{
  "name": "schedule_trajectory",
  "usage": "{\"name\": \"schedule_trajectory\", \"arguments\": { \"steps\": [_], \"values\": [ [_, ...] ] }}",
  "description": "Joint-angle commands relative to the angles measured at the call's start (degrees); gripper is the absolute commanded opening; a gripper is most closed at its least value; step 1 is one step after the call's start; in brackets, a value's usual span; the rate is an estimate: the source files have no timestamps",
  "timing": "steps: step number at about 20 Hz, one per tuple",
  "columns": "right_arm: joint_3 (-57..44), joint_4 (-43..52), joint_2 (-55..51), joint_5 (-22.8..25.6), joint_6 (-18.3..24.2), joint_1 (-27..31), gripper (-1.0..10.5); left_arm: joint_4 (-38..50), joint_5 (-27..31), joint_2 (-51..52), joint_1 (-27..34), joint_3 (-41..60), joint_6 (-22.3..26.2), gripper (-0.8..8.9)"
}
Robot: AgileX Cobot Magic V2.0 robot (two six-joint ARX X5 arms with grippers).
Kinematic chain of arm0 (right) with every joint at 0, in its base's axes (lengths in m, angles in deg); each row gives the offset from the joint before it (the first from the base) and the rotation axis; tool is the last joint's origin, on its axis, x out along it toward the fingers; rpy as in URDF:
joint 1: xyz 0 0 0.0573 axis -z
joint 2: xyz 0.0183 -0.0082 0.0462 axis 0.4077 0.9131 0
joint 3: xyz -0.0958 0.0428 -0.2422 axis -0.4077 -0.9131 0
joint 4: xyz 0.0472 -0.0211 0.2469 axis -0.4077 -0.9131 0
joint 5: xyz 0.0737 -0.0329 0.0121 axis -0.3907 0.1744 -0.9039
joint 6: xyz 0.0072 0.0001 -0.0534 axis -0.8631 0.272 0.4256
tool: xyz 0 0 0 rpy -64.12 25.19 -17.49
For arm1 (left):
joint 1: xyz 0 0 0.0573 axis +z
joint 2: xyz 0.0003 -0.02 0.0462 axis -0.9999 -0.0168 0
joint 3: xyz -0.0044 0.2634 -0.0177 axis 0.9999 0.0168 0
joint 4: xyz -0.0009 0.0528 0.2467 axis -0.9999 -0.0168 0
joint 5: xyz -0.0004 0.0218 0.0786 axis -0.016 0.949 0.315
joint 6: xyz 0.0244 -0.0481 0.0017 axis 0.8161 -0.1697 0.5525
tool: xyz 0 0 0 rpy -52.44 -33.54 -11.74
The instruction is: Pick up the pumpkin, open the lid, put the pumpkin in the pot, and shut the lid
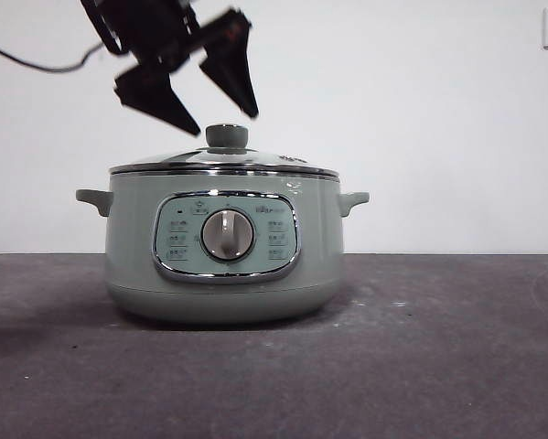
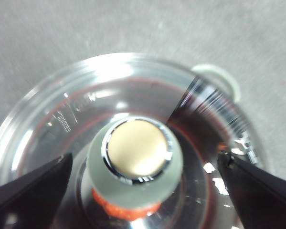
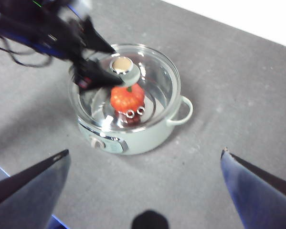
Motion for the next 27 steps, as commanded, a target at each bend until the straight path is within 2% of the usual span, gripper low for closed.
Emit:
{"name": "schedule_trajectory", "arguments": {
  "steps": [1,4,10,11,12,14,15,16,17,27],
  "values": [
    [0.02,-1.55,0.26,-1.27,-0.35,-0.07,6.6,-2.82,-0.02,4.13,-0.07,0.31,0.24,5.12],
    [0.02,-4.70,0.66,-6.03,-0.33,-0.07,6.6,-10.14,-0.50,10.88,-0.09,0.31,0.22,5.06],
    [0.02,-8.07,1.49,-13.92,-0.31,-0.09,6.5,-26.34,-7.93,24.35,-0.09,0.31,0.04,4.97],
    [0.02,-8.07,1.55,-15.69,-0.28,-0.09,6.0,-28.79,-7.91,26.25,-0.09,0.31,0.07,4.83],
    [0.02,-8.07,1.60,-16.81,-0.26,-0.09,5.2,-30.86,-7.91,27.76,-0.09,0.31,0.07,4.06],
    [0.02,-8.07,1.68,-18.08,-0.04,-0.09,3.2,-33.48,-7.93,29.90,-0.09,0.31,0.07,1.84],
    [0.02,-8.07,1.70,-18.08,0.46,-0.09,1.7,-34.34,-7.96,30.82,-0.09,0.31,0.07,0.53],
    [0.02,-8.07,1.70,-18.05,0.83,-0.09,0.4,-34.82,-8.00,31.41,-0.09,0.31,0.07,-0.20],
    [0.02,-8.07,1.70,-18.05,1.25,-0.09,-0.1,-35.19,-8.04,31.80,-0.09,0.31,0.07,-0.09],
    [0.02,-8.04,1.46,-17.66,0.74,-0.07,0.0,-35.23,-9.11,32.04,-0.09,0.31,0.07,-0.03]
  ]
}}
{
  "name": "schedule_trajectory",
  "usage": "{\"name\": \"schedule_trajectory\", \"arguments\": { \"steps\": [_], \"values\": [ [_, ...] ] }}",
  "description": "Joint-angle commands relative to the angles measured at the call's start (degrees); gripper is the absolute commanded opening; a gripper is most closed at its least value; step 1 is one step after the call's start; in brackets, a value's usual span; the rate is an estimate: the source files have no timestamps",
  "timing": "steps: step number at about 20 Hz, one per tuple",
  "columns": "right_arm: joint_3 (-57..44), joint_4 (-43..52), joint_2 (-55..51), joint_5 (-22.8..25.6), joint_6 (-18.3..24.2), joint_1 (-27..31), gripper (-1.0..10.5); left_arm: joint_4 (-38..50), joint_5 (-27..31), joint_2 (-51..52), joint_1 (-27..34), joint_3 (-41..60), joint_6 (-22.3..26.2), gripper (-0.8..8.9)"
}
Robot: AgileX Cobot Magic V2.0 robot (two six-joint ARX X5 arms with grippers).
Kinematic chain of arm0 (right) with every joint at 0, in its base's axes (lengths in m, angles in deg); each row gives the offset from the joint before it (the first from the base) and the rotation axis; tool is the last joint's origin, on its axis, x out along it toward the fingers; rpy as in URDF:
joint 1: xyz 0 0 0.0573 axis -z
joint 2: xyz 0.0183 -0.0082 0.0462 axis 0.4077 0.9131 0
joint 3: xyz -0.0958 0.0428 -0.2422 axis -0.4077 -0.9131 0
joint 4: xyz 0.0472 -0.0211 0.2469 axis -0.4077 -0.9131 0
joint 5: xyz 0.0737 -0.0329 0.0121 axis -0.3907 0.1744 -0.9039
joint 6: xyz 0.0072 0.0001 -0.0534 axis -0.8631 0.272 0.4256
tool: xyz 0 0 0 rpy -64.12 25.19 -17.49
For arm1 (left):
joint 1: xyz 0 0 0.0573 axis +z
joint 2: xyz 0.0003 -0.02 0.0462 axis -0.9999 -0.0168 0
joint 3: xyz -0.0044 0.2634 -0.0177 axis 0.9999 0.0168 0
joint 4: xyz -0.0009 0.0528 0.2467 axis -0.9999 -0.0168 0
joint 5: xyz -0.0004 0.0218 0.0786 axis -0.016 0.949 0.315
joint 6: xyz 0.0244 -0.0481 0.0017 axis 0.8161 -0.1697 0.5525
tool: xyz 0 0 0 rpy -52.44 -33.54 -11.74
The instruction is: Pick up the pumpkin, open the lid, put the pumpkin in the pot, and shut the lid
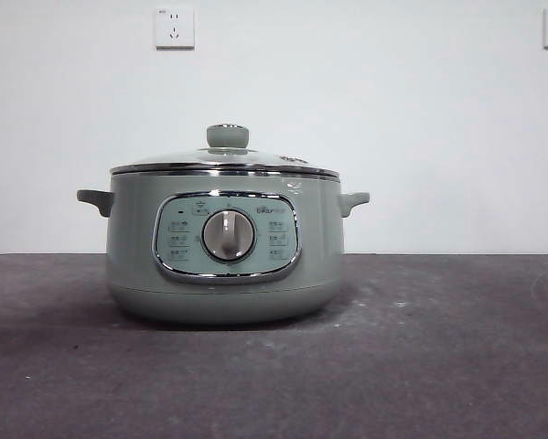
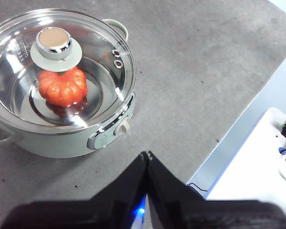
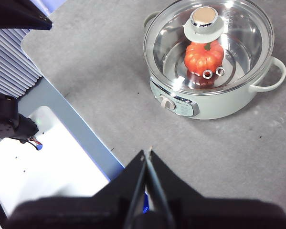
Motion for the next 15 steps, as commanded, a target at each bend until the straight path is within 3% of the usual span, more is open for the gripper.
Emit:
{"name": "schedule_trajectory", "arguments": {
  "steps": [1,8,10,12,15],
  "values": [
    [0.02,-0.96,-0.15,0.17,0.09,-0.07,0.0,0.31,-0.20,0.07,-0.09,0.31,0.09,-0.03],
    [0.02,-0.98,-0.15,0.17,0.11,-0.07,0.0,0.42,-0.11,0.04,-0.09,0.31,0.11,-0.03],
    [0.02,-0.98,-0.15,0.17,0.09,-0.07,0.0,0.85,1.75,0.81,0.52,0.31,2.54,-0.03],
    [0.02,-0.98,-0.15,0.17,0.09,-0.07,0.0,6.40,3.15,3.37,3.45,0.42,3.87,-0.03],
    [0.02,-0.96,-0.15,0.17,0.09,-0.07,0.0,18.82,0.79,9.79,12.17,3.10,5.51,-0.03]
  ]
}}
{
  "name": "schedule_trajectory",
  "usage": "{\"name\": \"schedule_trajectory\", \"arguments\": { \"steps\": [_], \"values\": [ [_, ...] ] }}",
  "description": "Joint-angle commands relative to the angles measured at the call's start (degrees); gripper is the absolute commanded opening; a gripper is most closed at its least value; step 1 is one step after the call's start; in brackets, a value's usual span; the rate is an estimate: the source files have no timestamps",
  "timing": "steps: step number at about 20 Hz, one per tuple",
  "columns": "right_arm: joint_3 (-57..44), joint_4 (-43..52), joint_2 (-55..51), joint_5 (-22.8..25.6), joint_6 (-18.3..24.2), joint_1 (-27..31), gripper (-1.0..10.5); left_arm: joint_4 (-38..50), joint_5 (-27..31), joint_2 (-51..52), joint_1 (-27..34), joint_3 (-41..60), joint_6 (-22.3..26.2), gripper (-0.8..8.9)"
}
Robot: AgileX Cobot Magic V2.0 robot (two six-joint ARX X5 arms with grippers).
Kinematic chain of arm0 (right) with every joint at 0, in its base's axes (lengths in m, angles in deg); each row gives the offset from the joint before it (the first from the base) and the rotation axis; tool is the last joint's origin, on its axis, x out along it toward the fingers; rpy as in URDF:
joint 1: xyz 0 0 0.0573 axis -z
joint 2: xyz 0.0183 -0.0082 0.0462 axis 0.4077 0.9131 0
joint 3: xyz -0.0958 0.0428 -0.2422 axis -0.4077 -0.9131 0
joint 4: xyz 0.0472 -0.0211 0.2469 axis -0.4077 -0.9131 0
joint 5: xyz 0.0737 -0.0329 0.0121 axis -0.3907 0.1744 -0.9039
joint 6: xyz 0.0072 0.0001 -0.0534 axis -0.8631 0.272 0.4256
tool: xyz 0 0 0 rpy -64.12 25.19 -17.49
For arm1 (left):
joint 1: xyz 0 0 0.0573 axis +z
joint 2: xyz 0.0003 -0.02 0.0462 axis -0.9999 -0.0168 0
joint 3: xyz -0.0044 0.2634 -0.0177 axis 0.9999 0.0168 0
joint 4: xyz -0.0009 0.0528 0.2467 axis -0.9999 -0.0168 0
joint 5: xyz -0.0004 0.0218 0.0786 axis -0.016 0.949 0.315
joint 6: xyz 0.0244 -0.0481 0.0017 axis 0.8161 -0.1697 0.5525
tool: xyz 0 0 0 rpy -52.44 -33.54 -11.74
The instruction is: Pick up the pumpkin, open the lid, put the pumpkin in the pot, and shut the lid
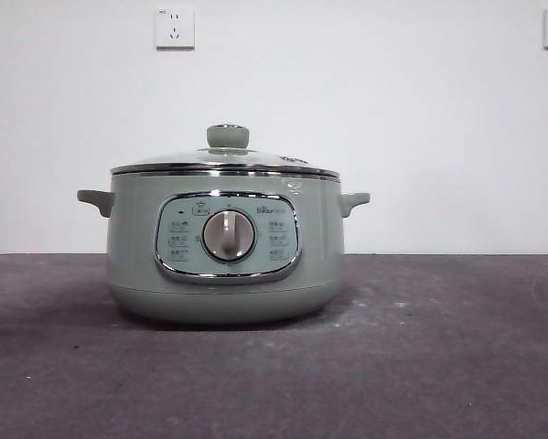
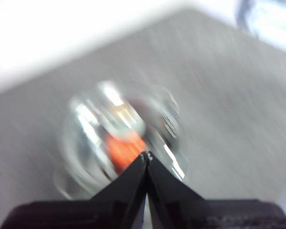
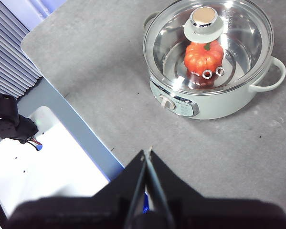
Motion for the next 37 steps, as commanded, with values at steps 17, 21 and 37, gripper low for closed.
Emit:
{"name": "schedule_trajectory", "arguments": {
  "steps": [17,21,37],
  "values": [
    [0.02,-0.98,-0.44,0.15,0.11,-0.07,0.0,51.21,10.62,45.09,19.85,69.92,-2.91,-0.03],
    [0.02,-0.98,-0.44,0.15,0.09,-0.07,0.0,51.21,12.11,50.31,19.85,77.26,-4.02,-0.03],
    [0.02,-0.98,-0.48,0.15,0.09,-0.04,0.0,40.59,11.34,54.25,19.80,82.42,-4.09,-0.03]
  ]
}}
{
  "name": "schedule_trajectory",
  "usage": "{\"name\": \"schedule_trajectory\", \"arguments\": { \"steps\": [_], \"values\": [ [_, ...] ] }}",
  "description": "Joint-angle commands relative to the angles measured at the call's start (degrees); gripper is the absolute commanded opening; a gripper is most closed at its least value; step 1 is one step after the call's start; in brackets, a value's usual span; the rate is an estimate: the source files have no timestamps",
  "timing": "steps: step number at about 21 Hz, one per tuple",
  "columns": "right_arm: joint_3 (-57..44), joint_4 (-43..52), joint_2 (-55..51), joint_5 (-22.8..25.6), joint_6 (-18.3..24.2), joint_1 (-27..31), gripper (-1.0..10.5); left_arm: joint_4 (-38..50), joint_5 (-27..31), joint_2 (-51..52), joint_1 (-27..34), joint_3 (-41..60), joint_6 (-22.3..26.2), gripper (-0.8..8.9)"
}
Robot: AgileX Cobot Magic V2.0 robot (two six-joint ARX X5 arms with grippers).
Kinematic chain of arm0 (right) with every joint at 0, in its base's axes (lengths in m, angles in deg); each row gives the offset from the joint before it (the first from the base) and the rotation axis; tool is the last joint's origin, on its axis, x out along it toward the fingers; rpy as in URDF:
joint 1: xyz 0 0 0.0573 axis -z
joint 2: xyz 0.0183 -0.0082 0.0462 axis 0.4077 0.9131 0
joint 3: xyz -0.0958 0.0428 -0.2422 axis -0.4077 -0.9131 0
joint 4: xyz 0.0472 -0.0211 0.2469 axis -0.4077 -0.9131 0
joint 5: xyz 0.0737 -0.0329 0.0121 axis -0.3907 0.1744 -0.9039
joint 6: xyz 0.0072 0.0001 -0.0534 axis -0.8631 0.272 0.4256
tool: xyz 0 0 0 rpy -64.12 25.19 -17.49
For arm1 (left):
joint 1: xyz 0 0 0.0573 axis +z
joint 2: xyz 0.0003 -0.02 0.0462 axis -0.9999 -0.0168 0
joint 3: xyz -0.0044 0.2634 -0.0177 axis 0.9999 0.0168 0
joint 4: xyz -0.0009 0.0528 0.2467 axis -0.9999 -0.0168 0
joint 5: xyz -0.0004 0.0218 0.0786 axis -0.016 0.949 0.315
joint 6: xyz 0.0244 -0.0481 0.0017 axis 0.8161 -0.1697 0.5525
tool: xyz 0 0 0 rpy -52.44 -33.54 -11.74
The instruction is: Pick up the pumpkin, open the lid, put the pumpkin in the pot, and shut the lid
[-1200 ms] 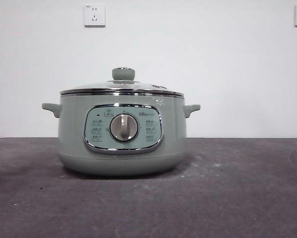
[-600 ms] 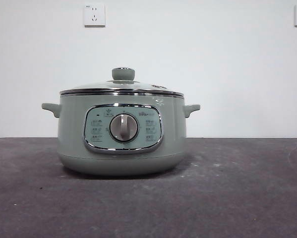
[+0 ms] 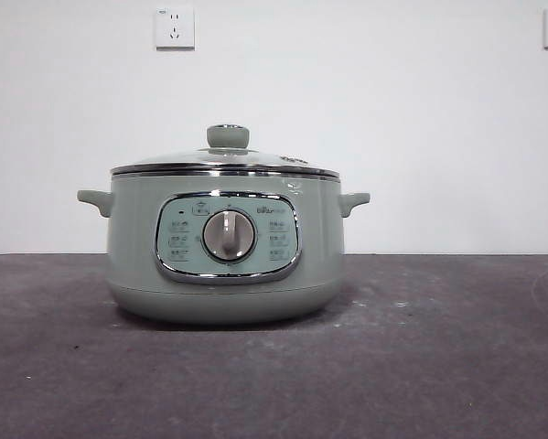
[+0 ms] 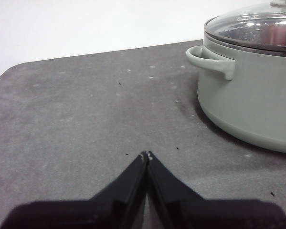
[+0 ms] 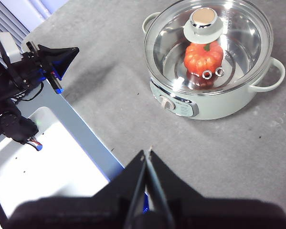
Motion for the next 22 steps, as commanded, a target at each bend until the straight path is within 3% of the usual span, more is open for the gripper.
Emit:
{"name": "schedule_trajectory", "arguments": {
  "steps": [1,15,19,22],
  "values": [
    [0.02,-0.96,-0.24,0.15,0.09,-0.04,0.0,-0.46,0.09,0.13,0.17,0.70,-0.39,-0.03],
    [0.02,-0.92,-0.24,0.17,0.42,0.02,0.0,-0.46,0.04,0.13,0.17,0.70,-0.39,-0.03],
    [-0.15,5.25,-4.98,1.07,2.95,7.74,0.0,-0.46,0.07,0.13,0.17,0.70,-0.39,-0.03],
    [-3.93,15.15,-11.47,-5.97,2.93,16.68,0.0,-0.46,-0.02,0.13,0.17,0.70,-0.37,-0.03]
  ]
}}
